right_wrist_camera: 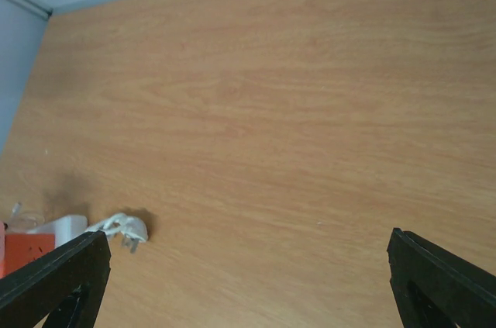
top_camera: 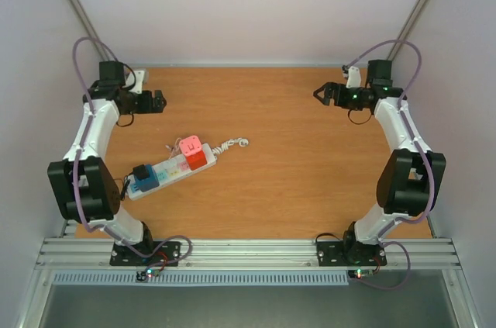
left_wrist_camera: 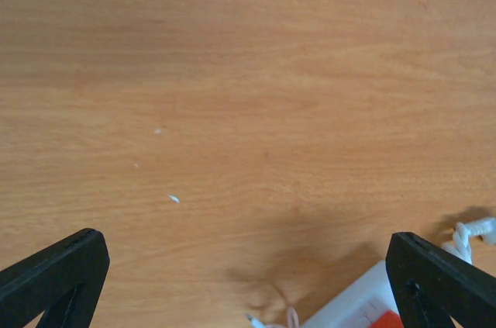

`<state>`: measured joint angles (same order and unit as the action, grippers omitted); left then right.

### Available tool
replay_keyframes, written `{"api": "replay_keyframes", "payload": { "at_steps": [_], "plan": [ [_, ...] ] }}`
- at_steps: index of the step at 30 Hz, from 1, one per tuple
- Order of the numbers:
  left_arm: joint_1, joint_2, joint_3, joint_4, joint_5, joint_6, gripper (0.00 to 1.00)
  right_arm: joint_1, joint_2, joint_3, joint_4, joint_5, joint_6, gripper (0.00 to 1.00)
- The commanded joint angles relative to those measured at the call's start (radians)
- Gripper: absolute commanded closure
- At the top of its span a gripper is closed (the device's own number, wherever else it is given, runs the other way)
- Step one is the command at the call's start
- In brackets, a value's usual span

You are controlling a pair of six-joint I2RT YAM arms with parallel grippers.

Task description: Pull the plug off the socket

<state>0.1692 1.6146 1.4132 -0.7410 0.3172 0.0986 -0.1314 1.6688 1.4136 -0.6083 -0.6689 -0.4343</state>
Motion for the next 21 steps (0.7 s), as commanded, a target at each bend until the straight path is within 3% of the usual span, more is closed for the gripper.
{"api": "replay_keyframes", "payload": {
  "at_steps": [1,10,21],
  "plan": [
    [-0.058,-0.084,-0.073,0.090,-0.088,-0.081,0.00,0.080,-0.063,-0.055,0.096,0.066,-0.014,0.01],
    [-0.117,-0.187,-0.175,0.143,-0.140,-0.138,0.00,0.247,-0.067,-0.060,0.168,0.039,-0.114,0.01],
    [0.021,-0.268,-0.246,0.184,0.164,-0.120,0.00,0.465,0.090,0.106,0.118,-0.040,-0.337,0.02]
  ]
}}
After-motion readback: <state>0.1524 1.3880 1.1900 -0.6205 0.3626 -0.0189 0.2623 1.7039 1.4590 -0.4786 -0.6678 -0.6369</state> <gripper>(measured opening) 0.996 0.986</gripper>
